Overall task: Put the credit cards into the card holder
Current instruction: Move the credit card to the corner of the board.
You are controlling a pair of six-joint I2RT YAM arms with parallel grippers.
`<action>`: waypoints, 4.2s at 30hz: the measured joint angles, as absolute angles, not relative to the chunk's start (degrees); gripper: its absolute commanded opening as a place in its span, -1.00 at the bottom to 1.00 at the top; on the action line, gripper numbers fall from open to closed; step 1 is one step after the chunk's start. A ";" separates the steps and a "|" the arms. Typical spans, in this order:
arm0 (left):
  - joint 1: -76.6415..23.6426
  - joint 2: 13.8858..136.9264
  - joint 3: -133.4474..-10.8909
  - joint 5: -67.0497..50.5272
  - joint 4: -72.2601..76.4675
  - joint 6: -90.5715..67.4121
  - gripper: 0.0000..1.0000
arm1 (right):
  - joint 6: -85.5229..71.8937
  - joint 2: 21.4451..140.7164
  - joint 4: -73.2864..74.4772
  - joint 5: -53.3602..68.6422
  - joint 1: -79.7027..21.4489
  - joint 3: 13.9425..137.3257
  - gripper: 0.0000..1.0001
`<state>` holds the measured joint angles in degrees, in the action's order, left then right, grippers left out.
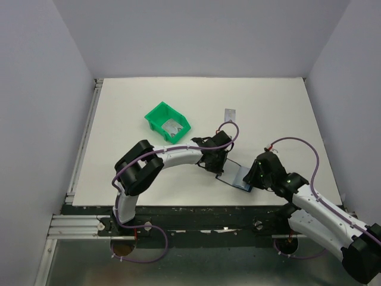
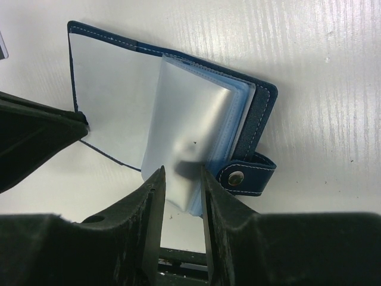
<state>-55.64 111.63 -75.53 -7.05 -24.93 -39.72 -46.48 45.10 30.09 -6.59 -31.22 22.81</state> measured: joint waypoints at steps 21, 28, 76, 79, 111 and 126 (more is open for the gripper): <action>-55.81 98.48 -74.41 -4.80 -25.50 -38.94 -0.80 | -42.98 42.83 33.65 -8.64 -31.22 32.47 0.08; -47.46 86.24 -73.12 -3.36 -24.47 -38.46 -0.47 | -36.69 49.74 32.99 -9.02 -31.22 43.22 0.18; -25.30 66.41 -45.56 -5.04 -24.91 -42.72 -0.20 | -19.53 120.07 19.94 25.82 -32.75 81.82 -0.30; -25.30 66.04 -44.93 -5.10 -24.91 -42.70 -0.20 | -18.28 118.65 19.29 26.74 -34.15 79.18 -0.30; -25.30 62.22 -41.67 -6.48 -25.52 -41.19 -0.21 | -19.84 113.25 18.59 15.88 -41.19 81.36 -0.19; -25.30 60.53 -39.97 -6.48 -25.85 -41.17 -0.21 | -19.92 121.08 19.16 16.80 -40.53 84.66 -0.25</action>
<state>-25.30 60.53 -39.97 -6.48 -25.85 -41.17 -19.92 121.08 19.16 16.80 -40.53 84.66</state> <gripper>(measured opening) 0.396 0.377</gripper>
